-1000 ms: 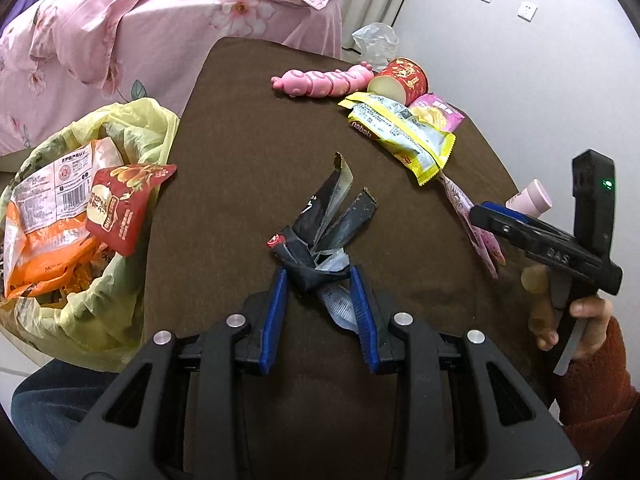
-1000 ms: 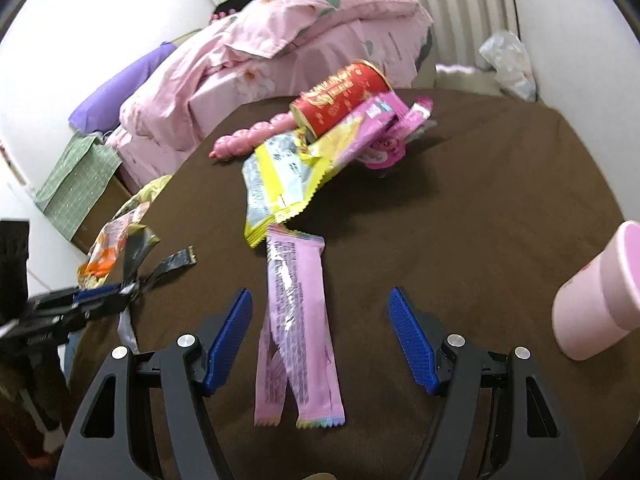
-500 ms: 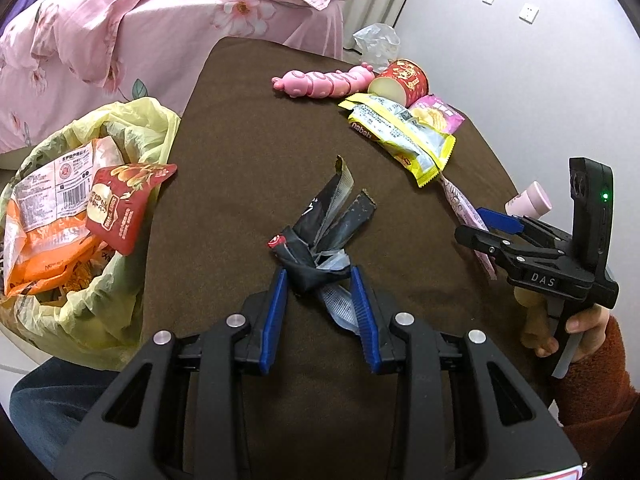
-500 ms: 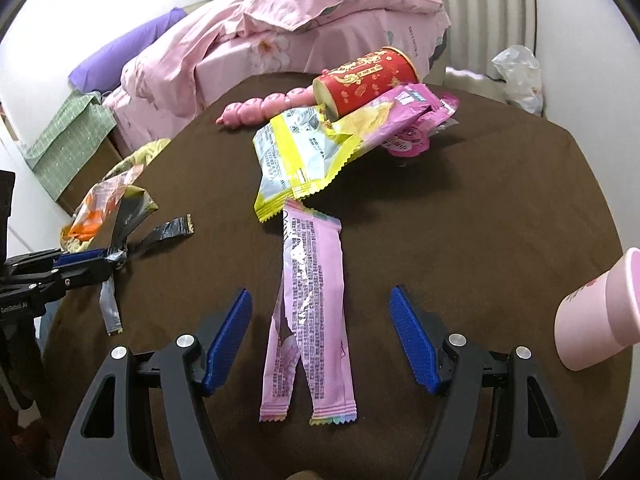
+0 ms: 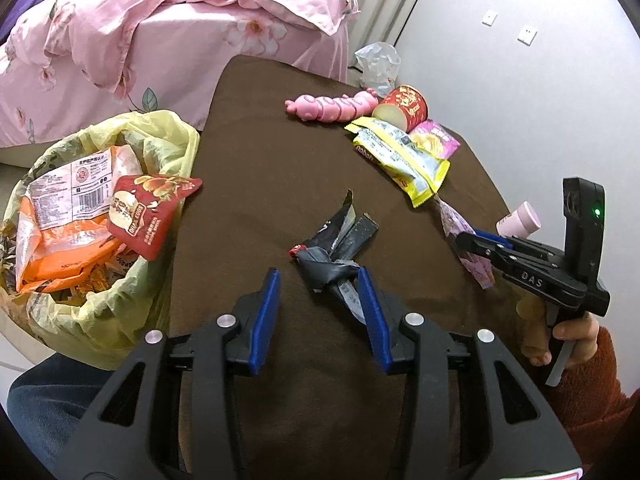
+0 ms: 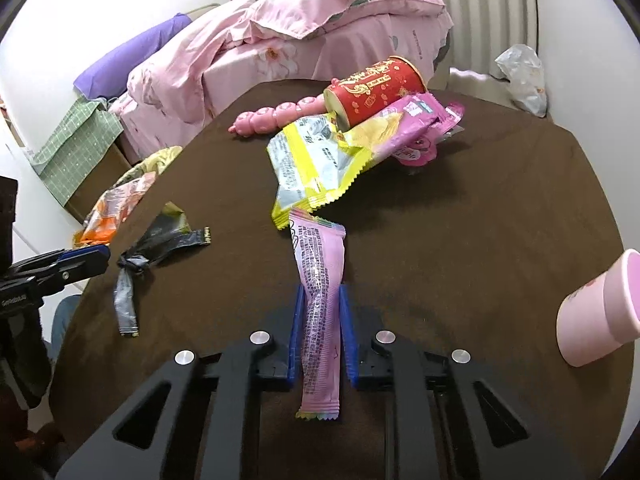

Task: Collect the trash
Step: 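Grasp the pink strip wrapper with the right tool while the left tool holds the black wrapper, then carry the black and pink wrappers over the trash bag and open both tools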

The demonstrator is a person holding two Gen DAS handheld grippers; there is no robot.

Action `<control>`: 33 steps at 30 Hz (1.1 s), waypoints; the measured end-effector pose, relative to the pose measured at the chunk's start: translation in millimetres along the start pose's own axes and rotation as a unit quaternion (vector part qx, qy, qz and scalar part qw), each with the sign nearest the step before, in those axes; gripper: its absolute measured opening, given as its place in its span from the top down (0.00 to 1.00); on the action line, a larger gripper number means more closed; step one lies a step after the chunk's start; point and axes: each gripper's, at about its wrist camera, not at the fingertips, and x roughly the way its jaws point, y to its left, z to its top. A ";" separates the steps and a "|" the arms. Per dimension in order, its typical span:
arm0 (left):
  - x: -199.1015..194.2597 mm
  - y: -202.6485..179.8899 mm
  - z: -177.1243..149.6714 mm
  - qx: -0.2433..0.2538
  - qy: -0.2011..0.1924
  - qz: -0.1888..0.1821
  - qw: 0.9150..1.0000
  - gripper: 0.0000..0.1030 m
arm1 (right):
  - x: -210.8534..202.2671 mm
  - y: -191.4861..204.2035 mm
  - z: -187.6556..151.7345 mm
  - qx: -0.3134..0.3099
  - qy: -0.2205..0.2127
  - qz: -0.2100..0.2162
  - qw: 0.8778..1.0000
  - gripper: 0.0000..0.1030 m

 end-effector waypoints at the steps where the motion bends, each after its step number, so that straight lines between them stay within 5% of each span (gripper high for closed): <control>1: -0.4 0.7 0.1 -0.002 -0.001 -0.001 1.000 0.62 | -2.6 0.3 -0.9 -0.001 -0.002 -0.001 1.000 0.83; 8: 7.2 6.1 5.7 -0.027 -0.004 -0.027 0.999 0.62 | -27.9 2.9 -12.2 -0.001 -0.019 -0.005 1.000 0.84; 21: 33.1 -12.0 7.1 -0.008 0.025 0.007 1.000 0.55 | -35.7 0.3 -24.1 0.013 -0.027 -0.009 1.000 0.84; 24: 34.5 -12.8 8.7 -0.008 0.025 0.010 1.000 0.65 | -39.0 3.2 -24.3 0.010 -0.031 -0.009 0.999 0.84; 33: -13.4 -12.0 10.9 -0.006 -0.036 0.002 0.999 0.69 | -65.9 22.0 -12.1 -0.008 -0.065 -0.009 0.998 0.84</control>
